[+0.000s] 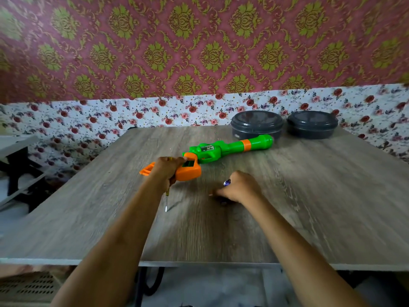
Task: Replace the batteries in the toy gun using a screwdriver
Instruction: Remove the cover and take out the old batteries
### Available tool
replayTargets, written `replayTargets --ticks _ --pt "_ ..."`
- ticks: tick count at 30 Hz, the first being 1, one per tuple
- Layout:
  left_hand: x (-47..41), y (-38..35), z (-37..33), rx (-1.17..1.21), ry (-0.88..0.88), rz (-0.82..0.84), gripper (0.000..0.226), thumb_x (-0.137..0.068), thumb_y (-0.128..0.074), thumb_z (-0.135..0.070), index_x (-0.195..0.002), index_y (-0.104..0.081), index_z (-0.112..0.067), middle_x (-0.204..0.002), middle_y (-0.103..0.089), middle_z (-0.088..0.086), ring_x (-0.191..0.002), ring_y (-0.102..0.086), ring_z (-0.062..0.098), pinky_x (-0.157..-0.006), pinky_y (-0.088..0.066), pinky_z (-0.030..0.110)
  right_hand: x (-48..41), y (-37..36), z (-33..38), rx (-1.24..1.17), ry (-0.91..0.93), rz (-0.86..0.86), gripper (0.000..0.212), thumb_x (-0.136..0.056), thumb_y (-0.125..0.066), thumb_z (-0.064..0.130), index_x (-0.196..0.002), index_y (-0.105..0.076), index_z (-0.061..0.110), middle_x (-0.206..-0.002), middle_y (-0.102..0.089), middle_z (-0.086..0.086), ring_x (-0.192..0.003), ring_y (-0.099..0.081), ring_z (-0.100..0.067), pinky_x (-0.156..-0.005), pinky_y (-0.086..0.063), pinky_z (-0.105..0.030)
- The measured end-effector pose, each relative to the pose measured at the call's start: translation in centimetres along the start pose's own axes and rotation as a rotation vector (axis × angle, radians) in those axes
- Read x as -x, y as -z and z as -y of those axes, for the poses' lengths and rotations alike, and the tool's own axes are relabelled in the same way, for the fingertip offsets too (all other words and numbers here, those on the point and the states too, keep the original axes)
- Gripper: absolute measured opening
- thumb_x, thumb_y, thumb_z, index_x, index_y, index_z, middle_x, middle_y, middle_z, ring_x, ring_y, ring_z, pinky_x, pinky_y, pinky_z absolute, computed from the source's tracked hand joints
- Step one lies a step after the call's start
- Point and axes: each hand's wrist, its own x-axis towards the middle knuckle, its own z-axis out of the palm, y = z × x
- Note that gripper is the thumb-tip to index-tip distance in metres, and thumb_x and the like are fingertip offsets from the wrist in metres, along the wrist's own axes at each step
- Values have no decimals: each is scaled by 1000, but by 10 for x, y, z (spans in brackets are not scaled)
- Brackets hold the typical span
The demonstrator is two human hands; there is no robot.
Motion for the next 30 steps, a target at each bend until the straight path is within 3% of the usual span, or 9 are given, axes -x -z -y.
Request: replayTargets --ticks 3,7,11,13,19,23,25,28,30 --pt "-1 0 1 -155 -56 -21 33 -86 -67 -26 -63 -47 -13 -57 -43 8 -47 -38 18 -42 -30 21 -2 3 -1 2 -12 16 42 -70 -70 43 -90 -58 8 -96 -60 -13 -97 -59 -28 -57 -34 -24" --pt "-1 4 1 -279 -94 -15 37 -84 -69 -25 -59 -47 -9 -35 -40 3 -28 -34 12 -36 -25 16 -6 1 -8 -136 -25 -22 39 -77 -63 41 -59 -46 10 -62 -46 -8 -67 -48 -24 -46 -26 -26" --pt "3 5 1 -330 -83 -6 33 -81 -72 -24 -62 -50 -9 -44 -40 5 -35 -34 15 -39 -25 17 -4 3 -6 -777 -121 87 30 -87 -53 29 -64 -50 11 -48 -53 -3 -34 -43 -8 -35 -27 -14" --pt "4 4 3 -351 -79 4 32 -82 -71 -24 -63 -50 -9 -43 -40 4 -35 -35 15 -41 -26 18 -2 7 -6 -1075 -214 186 30 -91 -45 25 -66 -50 10 -44 -56 0 -28 -42 -3 -32 -28 -9" --pt "18 3 -6 -286 -19 -9 26 -93 -49 -24 -74 -51 -6 -59 -47 8 -42 -39 16 -42 -29 18 -2 14 -7 -1549 -382 277 30 -93 -40 20 -70 -52 5 -38 -57 -3 -31 -54 -9 -35 -47 -16" --pt "27 5 -16 -114 57 -5 23 -96 -33 -19 -88 -50 -4 -72 -45 8 -53 -34 16 -48 -25 22 -3 14 -8 -1568 -381 237 24 -95 -46 15 -74 -51 4 -38 -58 -5 -39 -60 -14 -38 -53 -25" --pt "35 7 -23 -110 26 2 22 -96 -35 -14 -83 -49 -4 -68 -41 9 -52 -35 17 -49 -26 23 -4 13 -8 -1544 -378 227 20 -94 -46 12 -77 -51 4 -39 -59 -6 -42 -61 -15 -38 -53 -26" --pt "50 5 -41 -193 -192 90 19 -97 -39 -6 -87 -55 -5 -72 -47 8 -59 -46 17 -55 -36 26 -5 15 -11 -1536 -386 241 22 -95 -42 8 -75 -49 3 -41 -60 -8 -56 -61 -20 -46 -55 -30" --pt "65 0 -54 -210 -431 192 20 -96 -44 0 -111 -57 -5 -89 -58 6 -75 -55 16 -68 -44 26 -5 17 -15 -1564 -381 250 23 -95 -39 5 -75 -48 3 -48 -63 -12 -68 -56 -23 -74 -56 -36"
